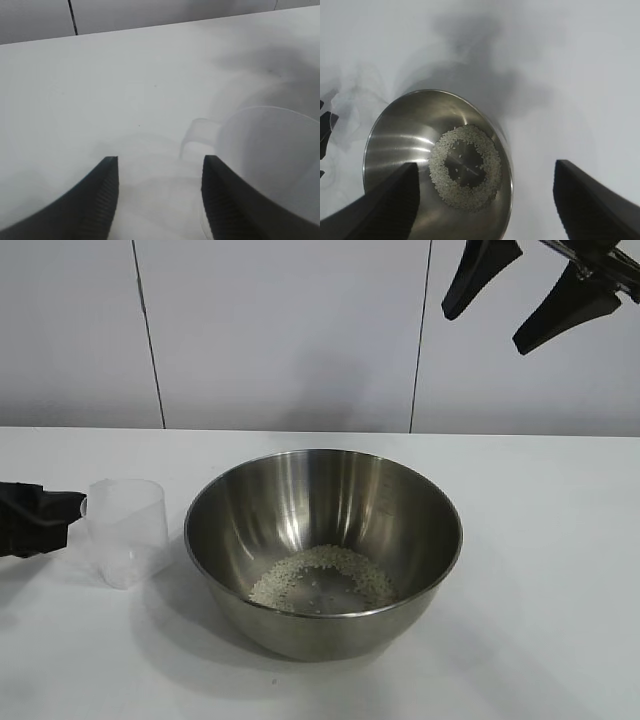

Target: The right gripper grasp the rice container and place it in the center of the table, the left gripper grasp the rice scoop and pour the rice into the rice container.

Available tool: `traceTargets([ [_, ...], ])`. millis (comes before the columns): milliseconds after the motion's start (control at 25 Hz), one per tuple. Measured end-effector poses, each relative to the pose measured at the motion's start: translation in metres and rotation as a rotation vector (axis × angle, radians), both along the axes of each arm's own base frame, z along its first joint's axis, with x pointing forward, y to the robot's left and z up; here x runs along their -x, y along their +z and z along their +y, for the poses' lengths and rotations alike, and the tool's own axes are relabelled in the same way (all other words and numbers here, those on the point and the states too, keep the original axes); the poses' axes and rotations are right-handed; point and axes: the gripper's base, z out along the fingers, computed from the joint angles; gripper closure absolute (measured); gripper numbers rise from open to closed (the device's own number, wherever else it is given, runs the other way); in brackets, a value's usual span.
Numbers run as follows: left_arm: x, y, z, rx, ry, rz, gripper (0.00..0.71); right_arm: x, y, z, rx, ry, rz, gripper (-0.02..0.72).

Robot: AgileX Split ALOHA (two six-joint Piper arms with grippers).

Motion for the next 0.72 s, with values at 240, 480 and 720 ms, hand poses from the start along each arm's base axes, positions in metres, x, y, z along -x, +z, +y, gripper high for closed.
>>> traceTargets([
  [240,0.043,-0.003,0.008,-0.005,0.066,0.109,0.305,0.000,0.000,0.000,0.000,0.000,-0.001,0.186],
  [480,0.046,0.044,0.009,0.103,0.115,-0.062,0.305,0.000,0.000,0.000,0.000,-0.001,-0.003,0.186],
  [720,0.025,0.104,0.000,0.178,0.031,-0.211,0.305,0.000,0.000,0.000,0.000,-0.001,-0.003,0.186],
])
